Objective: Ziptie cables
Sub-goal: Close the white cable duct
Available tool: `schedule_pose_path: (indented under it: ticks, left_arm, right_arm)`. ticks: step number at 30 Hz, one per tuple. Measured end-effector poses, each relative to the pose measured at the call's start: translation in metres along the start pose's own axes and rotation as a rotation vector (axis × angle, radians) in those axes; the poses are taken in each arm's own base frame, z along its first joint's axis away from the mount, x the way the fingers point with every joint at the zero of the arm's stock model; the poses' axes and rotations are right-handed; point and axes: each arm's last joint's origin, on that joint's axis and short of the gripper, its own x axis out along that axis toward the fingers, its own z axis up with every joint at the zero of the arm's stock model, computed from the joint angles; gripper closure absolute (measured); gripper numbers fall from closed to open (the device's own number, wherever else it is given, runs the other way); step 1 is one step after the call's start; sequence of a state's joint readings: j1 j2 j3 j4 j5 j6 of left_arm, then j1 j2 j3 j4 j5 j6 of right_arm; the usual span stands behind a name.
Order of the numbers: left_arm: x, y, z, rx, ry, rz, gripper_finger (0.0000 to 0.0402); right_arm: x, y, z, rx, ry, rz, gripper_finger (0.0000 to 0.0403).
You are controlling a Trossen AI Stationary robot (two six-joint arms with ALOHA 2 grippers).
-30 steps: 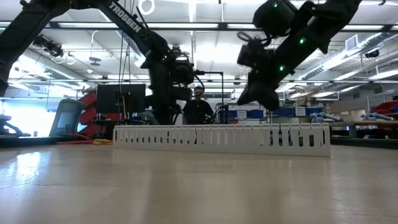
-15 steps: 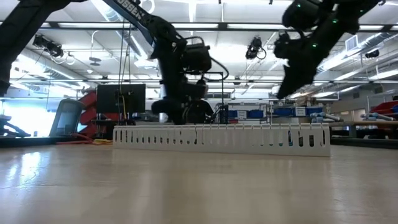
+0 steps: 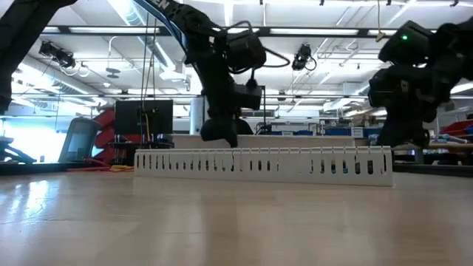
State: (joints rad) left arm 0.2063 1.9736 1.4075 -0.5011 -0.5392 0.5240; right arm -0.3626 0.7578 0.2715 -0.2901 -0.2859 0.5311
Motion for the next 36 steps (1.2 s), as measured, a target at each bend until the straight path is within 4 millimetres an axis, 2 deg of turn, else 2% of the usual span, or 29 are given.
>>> schedule_pose_path:
  ticks: [5, 10, 16, 20, 26, 29, 32, 36]
  left_arm:
    - [-0.012, -0.013, 0.013, -0.003, -0.015, 0.128, 0.0379]
    - [-0.016, -0.018, 0.012, -0.044, 0.042, 0.210, 0.0379]
    - [-0.017, -0.022, 0.001, -0.114, 0.130, 0.210, 0.0379]
    - [-0.019, -0.023, 0.000, -0.126, 0.154, 0.255, 0.0379]
    - [-0.020, -0.025, -0.002, -0.121, 0.176, 0.263, 0.0379]
    - [-0.015, -0.023, -0.010, -0.109, 0.202, 0.265, 0.0379]
    - [-0.011, -0.021, -0.028, -0.136, 0.200, 0.274, 0.0379]
    - [-0.011, -0.018, -0.057, -0.148, 0.126, 0.275, 0.0379]
  right_arm:
    - [0.011, 0.008, -0.010, 0.035, 0.004, 0.131, 0.0380]
    - [0.018, 0.021, -0.019, 0.010, 0.073, 0.191, 0.0400]
    - [0.026, 0.033, -0.036, 0.025, 0.147, 0.149, 0.0402]
    - [0.033, 0.040, -0.041, 0.010, 0.131, 0.127, 0.0402]
    - [0.055, 0.039, -0.045, 0.000, 0.131, 0.075, 0.0402]
    - [0.068, 0.039, -0.041, -0.015, 0.095, 0.102, 0.0403]
    - [0.080, 0.041, -0.033, -0.029, 0.037, 0.148, 0.0403]
    - [0.097, 0.040, -0.016, -0.067, 0.036, 0.119, 0.0403]
